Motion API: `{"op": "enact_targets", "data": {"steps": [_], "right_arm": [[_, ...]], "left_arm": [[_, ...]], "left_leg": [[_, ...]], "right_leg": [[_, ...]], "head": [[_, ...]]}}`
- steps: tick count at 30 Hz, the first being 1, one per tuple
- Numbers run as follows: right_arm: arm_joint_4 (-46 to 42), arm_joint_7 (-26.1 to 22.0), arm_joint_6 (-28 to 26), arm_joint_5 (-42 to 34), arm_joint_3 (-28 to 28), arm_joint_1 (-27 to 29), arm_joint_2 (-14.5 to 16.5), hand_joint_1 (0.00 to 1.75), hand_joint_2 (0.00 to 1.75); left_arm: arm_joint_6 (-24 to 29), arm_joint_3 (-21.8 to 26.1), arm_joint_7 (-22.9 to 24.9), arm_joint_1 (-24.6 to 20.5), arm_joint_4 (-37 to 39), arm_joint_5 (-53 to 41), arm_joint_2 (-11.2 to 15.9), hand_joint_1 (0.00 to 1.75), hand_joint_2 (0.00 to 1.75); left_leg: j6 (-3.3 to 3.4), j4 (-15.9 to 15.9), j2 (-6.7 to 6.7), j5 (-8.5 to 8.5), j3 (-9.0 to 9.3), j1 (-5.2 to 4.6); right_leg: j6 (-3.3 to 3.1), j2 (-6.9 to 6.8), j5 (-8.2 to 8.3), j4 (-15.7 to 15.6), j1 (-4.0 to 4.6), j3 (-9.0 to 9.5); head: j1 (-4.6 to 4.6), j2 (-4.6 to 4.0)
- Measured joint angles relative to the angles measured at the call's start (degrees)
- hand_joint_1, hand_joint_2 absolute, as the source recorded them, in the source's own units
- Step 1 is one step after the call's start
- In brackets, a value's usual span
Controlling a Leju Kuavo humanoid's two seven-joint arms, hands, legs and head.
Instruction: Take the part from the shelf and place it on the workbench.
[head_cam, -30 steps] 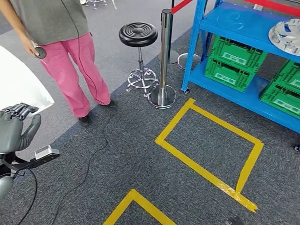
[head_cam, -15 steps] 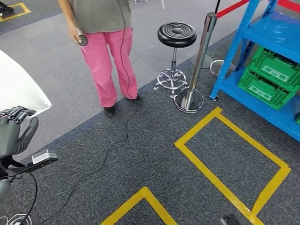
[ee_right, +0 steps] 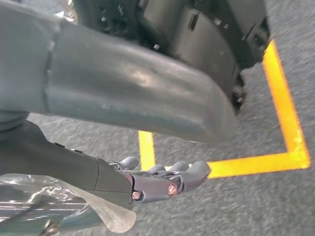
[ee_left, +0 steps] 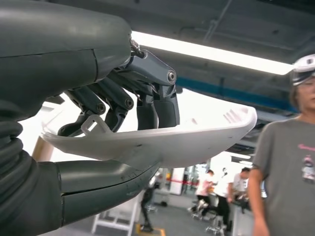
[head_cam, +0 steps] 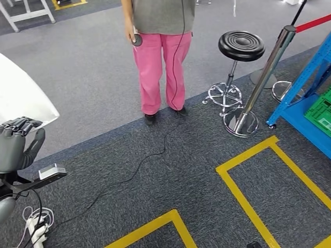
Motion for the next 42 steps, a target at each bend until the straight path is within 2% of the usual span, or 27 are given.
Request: {"op": "enact_targets", "data": {"steps": [1, 3, 4, 5, 7, 8, 9, 11, 13, 15, 16, 18, 20, 21, 22, 23, 25, 27, 29, 31, 33, 35, 37, 38, 39, 40, 42], "right_arm": [[-0.01, 0.19, 0.00, 0.25, -0.33, 0.20, 0.01, 0.00, 0.00], [-0.03, 0.37, 0.00, 0.72, -0.84, 0.52, 0.05, 0.00, 0.00], [-0.03, 0.48, 0.00, 0.92, -1.03, 0.75, 0.07, 0.00, 0.00], [-0.04, 0.57, 0.00, 1.11, -1.20, 1.07, 0.08, 0.00, 0.00], [-0.04, 0.74, 0.00, 1.41, -1.56, 1.59, 0.13, 0.00, 0.00], [-0.04, 0.80, 0.00, 1.51, -1.74, 1.72, 0.16, 0.00, 0.00], [-0.04, 0.88, 0.00, 1.58, -1.91, 1.76, 0.20, 0.00, 0.00], [-0.04, 1.06, 0.00, 1.69, -2.15, 1.83, 0.25, 0.00, 0.00], [-0.04, 1.18, 0.00, 1.83, -2.27, 1.89, 0.27, 0.00, 0.00], [-0.04, 1.58, 0.00, 2.09, -2.52, 1.88, 0.28, 0.00, 0.00], [-0.05, 1.82, 0.00, 2.25, -2.75, 1.87, 0.29, 0.00, 0.00], [-0.07, 2.05, 0.00, 2.54, -3.20, 1.97, 0.30, 0.00, 0.00], [-0.07, 2.00, 0.00, 2.53, -3.35, 2.22, 0.30, 0.00, 0.00], [-0.05, 1.97, 0.00, 2.47, -3.37, 2.40, 0.29, 0.00, 0.00], [-0.05, 1.93, 0.00, 2.43, -3.37, 2.63, 0.29, 0.00, 0.00], [-0.04, 1.91, 0.00, 2.42, -3.38, 2.82, 0.29, 0.00, 0.00], [-0.04, 1.88, 0.00, 2.42, -3.44, 3.00, 0.29, 0.00, 0.00], [-0.04, 1.85, 0.00, 2.37, -3.51, 3.05, 0.30, 0.00, 0.00], [-0.07, 1.89, 0.00, 2.19, -3.50, 3.04, 0.31, 0.00, 0.00], [-0.13, 2.01, 0.00, 2.20, -3.54, 2.80, 0.32, 0.00, 0.00], [-0.25, 2.03, 0.00, 2.28, -3.63, 2.57, 0.34, 0.00, 0.00], [-0.32, 1.77, 0.00, 1.87, -3.61, 2.57, 0.38, 0.00, 0.00], [-0.32, 1.46, 0.00, 1.33, -3.46, 2.57, 0.40, 0.00, 0.00], [-0.32, 1.38, 0.00, 1.18, -3.39, 2.48, 0.41, 0.00, 0.00], [-0.32, 1.38, 0.00, 1.11, -3.33, 2.33, 0.42, 0.00, 0.00], [-0.32, 1.40, 0.00, 1.10, -3.28, 2.17, 0.43, 0.00, 0.00], [-0.33, 1.49, 0.00, 1.28, -3.26, 1.97, 0.44, 0.00, 0.00]], "left_arm": [[-0.03, -0.03, 0.08, 0.01, 0.00, 0.03, 0.05, 1.75, 1.75], [-0.11, -0.09, 0.15, -0.36, 0.00, 0.14, 0.16, 1.75, 1.75], [-0.21, -0.15, 0.17, -0.57, 0.00, 0.18, 0.11, 1.75, 1.75], [-0.35, -0.21, 0.20, -0.76, 0.00, 0.21, 0.05, 1.75, 1.75], [-0.56, -0.33, 0.33, -0.80, 0.00, 0.22, -0.09, 1.75, 1.75], [-0.63, -0.37, 0.47, -0.80, 0.00, 0.20, -0.12, 1.75, 1.75], [-0.71, -0.38, 0.64, -0.86, 0.00, 0.15, -0.13, 1.75, 1.75], [-0.96, -0.38, 1.04, -1.07, 0.00, 0.03, -0.11, 1.75, 1.75], [-1.21, -0.37, 1.41, -1.25, 0.00, -0.20, -0.10, 1.75, 1.75], [-1.57, -0.35, 1.93, -1.27, 0.00, -0.57, -0.09, 1.75, 1.75], [-1.72, -0.32, 2.18, -1.18, -0.02, -0.79, -0.08, 1.75, 1.75], [-1.73, -0.24, 2.44, -1.17, -0.03, -1.05, -0.03, 1.75, 1.75], [-1.56, -0.20, 2.48, -1.07, -0.02, -1.14, -0.12, 1.75, 1.75], [-1.47, -0.21, 2.45, -0.94, 0.01, -1.14, -0.20, 1.75, 1.75], [-1.44, -0.22, 2.42, -0.78, 0.04, -1.14, -0.29, 1.75, 1.75], [-1.43, -0.22, 2.38, -0.68, 0.07, -1.14, -0.35, 1.75, 1.75], [-1.42, -0.22, 2.31, -0.60, 0.11, -1.13, -0.47, 1.75, 1.75], [-1.43, -0.22, 2.25, -0.69, 0.11, -1.13, -0.52, 1.75, 1.75], [-1.58, -0.23, 2.30, -0.97, 0.11, -1.17, -0.61, 1.75, 1.75], [-2.00, -0.26, 2.61, -1.16, 0.09, -1.29, -0.67, 1.75, 1.75], [-2.25, -0.26, 2.96, -1.39, 0.04, -1.40, -0.66, 1.75, 1.75], [-2.10, -0.26, 3.08, -1.79, 0.02, -1.41, -0.78, 1.75, 1.75], [-1.95, -0.28, 3.09, -1.91, 0.03, -1.39, -1.00, 1.75, 1.75], [-1.92, -0.29, 3.10, -1.88, 0.04, -1.39, -1.10, 1.75, 1.75], [-1.92, -0.30, 3.13, -1.89, 0.04, -1.38, -1.18, 1.75, 1.75], [-1.91, -0.29, 3.17, -1.92, 0.04, -1.39, -1.24, 1.75, 1.75], [-1.76, -0.28, 3.27, -2.03, 0.04, -1.47, -1.30, 1.75, 1.75]], "left_leg": [[-0.36, 0.24, 0.55, -0.11, -0.18, -0.04], [-1.11, 3.29, 4.02, -1.88, -1.56, -0.22], [-1.50, 6.46, 6.18, -3.50, -3.02, -0.17], [-1.84, 10.24, 7.35, -5.20, -4.87, 0.02], [-2.25, 15.42, 7.97, -6.66, -7.60, 0.49], [-2.36, 15.07, 8.13, -5.77, -7.51, 0.65], [-2.37, 12.48, 8.50, -3.95, -6.23, 0.74], [-2.07, 4.73, 10.64, -0.50, -2.17, 0.41], [-1.23, 0.65, 12.13, 0.31, -0.13, -0.16], [-0.30, 0.29, 11.17, 0.06, -0.19, -0.43], [0.08, 0.04, 10.47, 0.11, -0.06, -0.35], [0.85, -0.53, 9.24, 0.26, 0.37, -0.10], [1.35, -0.70, 8.06, 0.23, 0.56, -0.03], [1.47, -0.68, 7.35, 0.17, 0.55, -0.10], [1.54, -0.66, 6.59, 0.12, 0.58, -0.16], [1.56, -0.63, 5.79, 0.08, 0.65, -0.20], [1.44, -0.48, 4.14, -0.10, 0.87, -0.18], [1.06, -0.04, 2.66, -0.36, 0.78, -0.18], [0.40, 0.30, 1.20, -0.27, 0.17, 0.00], [-0.29, 0.35, 0.03, -0.05, -0.32, 0.30], [-0.88, 2.07, 2.49, -1.06, -1.13, 0.15], [-1.43, 8.10, 6.56, -4.03, -3.97, 0.06], [-1.78, 15.04, 7.90, -6.53, -7.49, 0.33], [-1.83, 16.31, 8.02, -6.44, -8.20, 0.41], [-1.81, 15.35, 8.14, -5.30, -7.77, 0.43], [-1.67, 12.37, 8.55, -3.39, -6.24, 0.39], [-1.07, 4.63, 11.35, -0.49, -2.18, -0.25]], "right_leg": [[-0.20, -0.79, 0.08, -0.25, -0.05, 0.23], [-0.72, -2.59, 0.11, -0.76, -0.26, 0.87], [-0.89, -3.50, -0.01, -0.85, -0.23, 1.16], [-1.00, -4.42, -0.20, -0.87, -0.20, 1.34], [-0.94, -6.22, -0.57, -0.85, -0.19, 1.63], [-0.84, -7.10, -0.78, -0.84, -0.20, 1.83], [-0.70, -7.95, -1.03, -0.83, -0.21, 2.15], [-0.24, -9.51, -1.63, -0.84, -0.07, 2.91], [0.42, -10.81, -2.14, -0.89, 0.20, 3.39], [1.13, -12.14, -2.47, -1.15, 0.33, 3.87], [1.48, -12.09, -2.78, -1.17, 0.24, 4.08], [1.86, -9.40, -4.58, 1.22, 0.04, 3.18], [1.82, -5.84, -8.01, 8.65, -0.05, -0.71], [1.80, -5.14, -9.40, 12.81, -0.03, -3.11], [1.78, -4.90, -9.85, 15.65, -0.02, -5.01], [1.75, -4.84, -9.04, 16.24, -0.02, -5.91], [1.59, -4.05, -4.33, 10.66, -0.11, -4.41], [1.40, -1.16, -0.81, 3.11, -0.44, -1.38], [1.21, 0.37, -0.46, 0.35, -0.51, 0.00], [0.81, -0.98, -0.39, 0.09, -0.38, 0.36], [0.17, -2.57, -0.33, -0.27, -0.45, 0.85], [-0.39, -4.30, -0.51, -0.48, -0.35, 1.32], [-0.60, -6.09, -0.78, -0.46, -0.18, 1.51], [-0.59, -6.97, -0.93, -0.44, -0.15, 1.61], [-0.53, -7.79, -1.09, -0.43, -0.14, 1.77], [-0.44, -8.58, -1.28, -0.44, -0.13, 2.03], [-0.07, -10.08, -1.78, -0.45, 0.04, 2.61]], "head": [[-0.04, 0.00], [-0.37, 0.00], [-0.49, 0.00], [-0.60, 0.00], [-0.60, 0.00], [-0.60, 0.00], [-0.61, 0.00], [-0.60, 0.00], [-0.58, 0.00], [-0.54, 0.00], [-0.46, 0.00], [-0.26, 0.00], [-0.03, 0.00], [0.01, 0.00], [-0.02, 0.00], [-0.02, 0.00], [-0.02, 0.00], [-0.04, 0.00], [-0.07, 0.00], [-0.06, 0.00], [-0.34, 0.00], [-0.68, 0.00], [-0.75, 0.00], [-0.75, 0.00], [-0.75, 0.00], [-0.75, 0.00], [-0.75, 0.00]]}}
